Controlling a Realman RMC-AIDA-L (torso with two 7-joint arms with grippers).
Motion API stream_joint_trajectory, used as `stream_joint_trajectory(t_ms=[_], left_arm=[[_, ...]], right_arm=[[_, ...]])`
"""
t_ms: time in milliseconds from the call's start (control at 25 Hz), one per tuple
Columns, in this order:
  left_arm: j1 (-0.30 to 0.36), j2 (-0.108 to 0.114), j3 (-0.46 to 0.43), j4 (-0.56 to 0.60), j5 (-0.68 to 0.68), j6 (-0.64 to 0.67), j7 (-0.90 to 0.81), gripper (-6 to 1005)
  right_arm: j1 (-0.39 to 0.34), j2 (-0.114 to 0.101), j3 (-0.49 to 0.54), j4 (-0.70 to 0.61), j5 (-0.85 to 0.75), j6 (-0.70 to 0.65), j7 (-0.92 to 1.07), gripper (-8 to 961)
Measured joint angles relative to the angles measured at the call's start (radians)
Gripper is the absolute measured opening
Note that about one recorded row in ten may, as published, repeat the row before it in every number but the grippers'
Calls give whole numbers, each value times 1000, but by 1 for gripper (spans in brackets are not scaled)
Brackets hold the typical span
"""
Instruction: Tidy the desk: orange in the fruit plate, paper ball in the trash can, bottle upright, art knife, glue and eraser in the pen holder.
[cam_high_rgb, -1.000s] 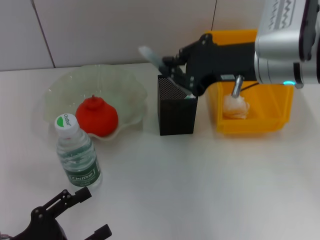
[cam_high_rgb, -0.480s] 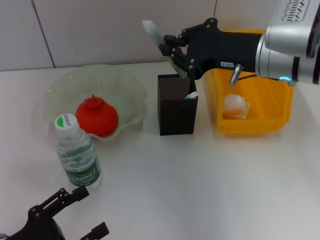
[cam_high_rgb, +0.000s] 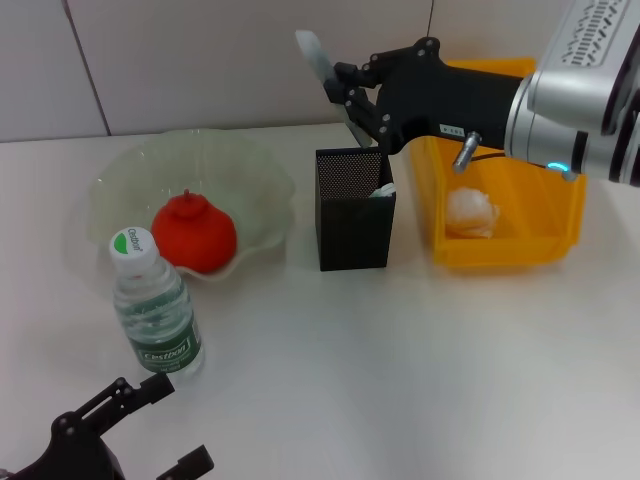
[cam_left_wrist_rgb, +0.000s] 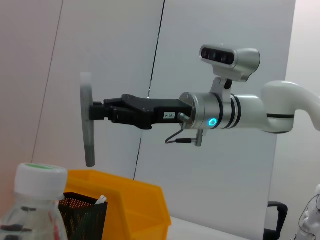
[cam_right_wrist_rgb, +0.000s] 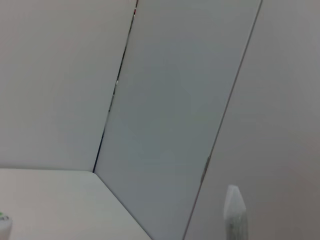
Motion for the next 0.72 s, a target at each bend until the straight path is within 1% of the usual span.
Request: stream_joint_trajectory(t_ms=[360,560,720], left_arm=[[0,0,-1,1,-5,2,-2,847],[0,1,-2,0,-3,2,-2,847],[0,1,-2,-3,-1,2,-2,847]], right_arm=[[17,-1,4,-107,111,5,-141,110],[31,-1,14,-169,163,7,-194,110],[32,0,15,-186,170,11,-197,110]])
